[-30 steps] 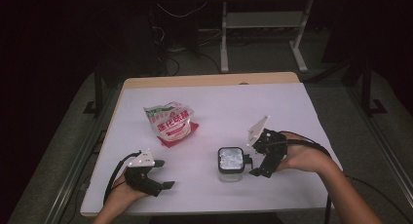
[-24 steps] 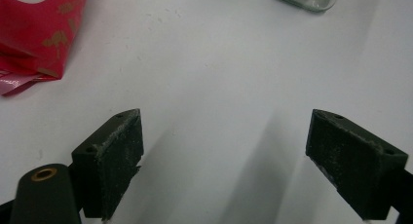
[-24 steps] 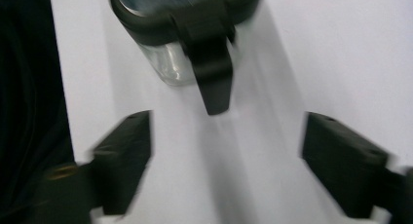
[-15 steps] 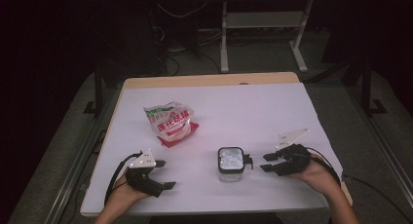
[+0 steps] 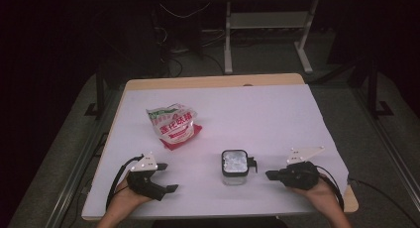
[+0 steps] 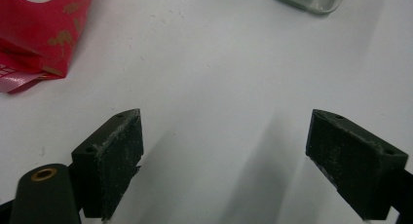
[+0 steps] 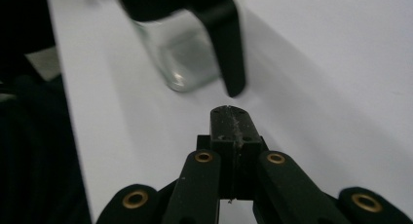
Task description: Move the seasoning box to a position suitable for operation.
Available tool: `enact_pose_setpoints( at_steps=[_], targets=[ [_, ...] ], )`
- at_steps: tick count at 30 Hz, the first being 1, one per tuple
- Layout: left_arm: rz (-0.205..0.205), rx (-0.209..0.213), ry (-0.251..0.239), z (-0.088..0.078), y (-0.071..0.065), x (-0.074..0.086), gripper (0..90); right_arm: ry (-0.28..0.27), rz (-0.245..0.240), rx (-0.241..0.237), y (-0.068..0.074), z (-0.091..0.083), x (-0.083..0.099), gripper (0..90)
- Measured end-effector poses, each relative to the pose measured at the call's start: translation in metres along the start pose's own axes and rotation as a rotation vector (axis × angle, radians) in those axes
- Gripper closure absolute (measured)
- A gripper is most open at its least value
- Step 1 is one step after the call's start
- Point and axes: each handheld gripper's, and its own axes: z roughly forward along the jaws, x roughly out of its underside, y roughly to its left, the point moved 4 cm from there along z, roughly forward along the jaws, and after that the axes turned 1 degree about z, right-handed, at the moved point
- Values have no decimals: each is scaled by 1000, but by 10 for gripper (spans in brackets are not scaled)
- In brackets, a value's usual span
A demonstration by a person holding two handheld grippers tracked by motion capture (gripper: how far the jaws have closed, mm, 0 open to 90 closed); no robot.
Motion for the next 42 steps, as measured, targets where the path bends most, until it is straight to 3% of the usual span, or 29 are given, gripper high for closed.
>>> enact_pose_setpoints(
  at_steps=[5,14,32,36,38,41,42],
  targets=[
    [-12,-2,-13,-1,1,0,132,-5,-27,-80,11,12,-4,898],
    [1,4,-5,1,-1,0,132,-37,-50,-82,12,21,-15,898],
    [7,4,-9,4,-8,-2,132,-79,-49,5,-16,25,-27,899],
    [15,1,-15,5,-9,-4,132,-79,-49,-10,-13,22,-24,896],
    [23,0,-14,5,-9,-3,132,-82,-57,-6,-12,19,-21,852],
    [31,-5,-12,5,-9,-3,132,-90,-24,-8,-12,12,-16,763],
    [33,-5,-12,5,-9,-3,132,-84,-24,13,-13,10,-14,718]
  ],
)
